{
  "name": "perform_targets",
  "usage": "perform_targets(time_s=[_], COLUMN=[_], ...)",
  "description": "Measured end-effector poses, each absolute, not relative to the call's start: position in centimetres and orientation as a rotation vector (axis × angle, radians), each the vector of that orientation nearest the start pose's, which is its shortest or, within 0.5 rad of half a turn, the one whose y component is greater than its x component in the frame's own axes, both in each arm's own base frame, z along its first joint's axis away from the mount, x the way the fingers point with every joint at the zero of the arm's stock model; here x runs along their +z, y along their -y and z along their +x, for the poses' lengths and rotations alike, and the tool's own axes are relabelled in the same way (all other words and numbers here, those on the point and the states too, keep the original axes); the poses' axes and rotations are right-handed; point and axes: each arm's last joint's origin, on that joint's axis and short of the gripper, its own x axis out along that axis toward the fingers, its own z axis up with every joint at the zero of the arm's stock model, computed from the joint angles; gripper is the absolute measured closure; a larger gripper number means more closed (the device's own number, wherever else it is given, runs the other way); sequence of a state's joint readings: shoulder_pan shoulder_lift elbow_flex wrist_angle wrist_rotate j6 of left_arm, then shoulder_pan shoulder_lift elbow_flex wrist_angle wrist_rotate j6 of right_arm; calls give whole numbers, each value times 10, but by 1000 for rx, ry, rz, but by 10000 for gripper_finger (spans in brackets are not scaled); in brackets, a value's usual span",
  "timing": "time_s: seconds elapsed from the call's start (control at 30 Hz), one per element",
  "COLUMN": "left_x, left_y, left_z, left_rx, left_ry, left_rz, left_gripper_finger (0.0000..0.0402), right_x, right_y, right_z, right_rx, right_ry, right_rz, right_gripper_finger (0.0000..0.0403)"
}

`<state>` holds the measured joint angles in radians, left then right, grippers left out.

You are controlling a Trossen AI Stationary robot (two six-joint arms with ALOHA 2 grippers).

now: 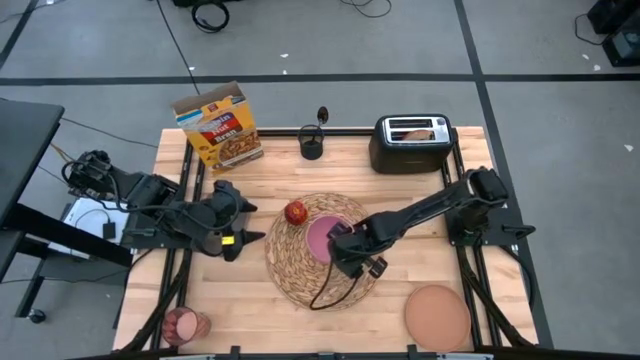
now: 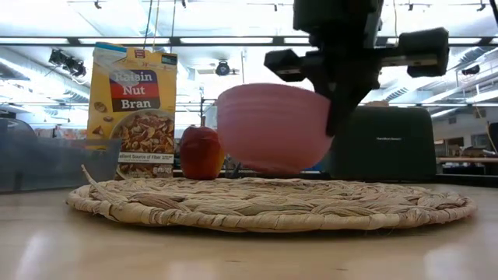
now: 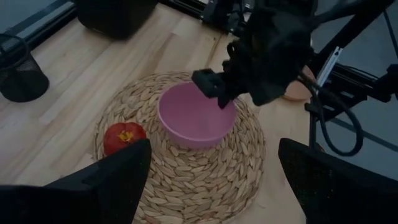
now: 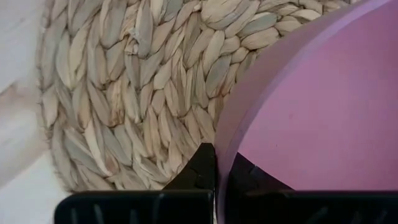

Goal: Arrange a breakfast setting
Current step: Put the pink bowl on the brown placemat

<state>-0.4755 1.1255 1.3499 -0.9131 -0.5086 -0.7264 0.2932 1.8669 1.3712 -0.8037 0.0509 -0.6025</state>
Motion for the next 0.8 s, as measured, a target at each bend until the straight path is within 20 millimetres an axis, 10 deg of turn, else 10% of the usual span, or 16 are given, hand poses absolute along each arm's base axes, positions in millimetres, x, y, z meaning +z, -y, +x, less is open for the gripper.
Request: perform_targets(time_s=[0.8], left_x=[397], left_y=[81], left_z=[188], left_rx=[261], left_ry=[-538], left_rz=[-407], left_gripper_finger=[44], right_x=[204], right_y=[-110], right_z=[351], right_rx=[571], right_ry=[-1171], right_rz=[-721], right_gripper_finger=[312])
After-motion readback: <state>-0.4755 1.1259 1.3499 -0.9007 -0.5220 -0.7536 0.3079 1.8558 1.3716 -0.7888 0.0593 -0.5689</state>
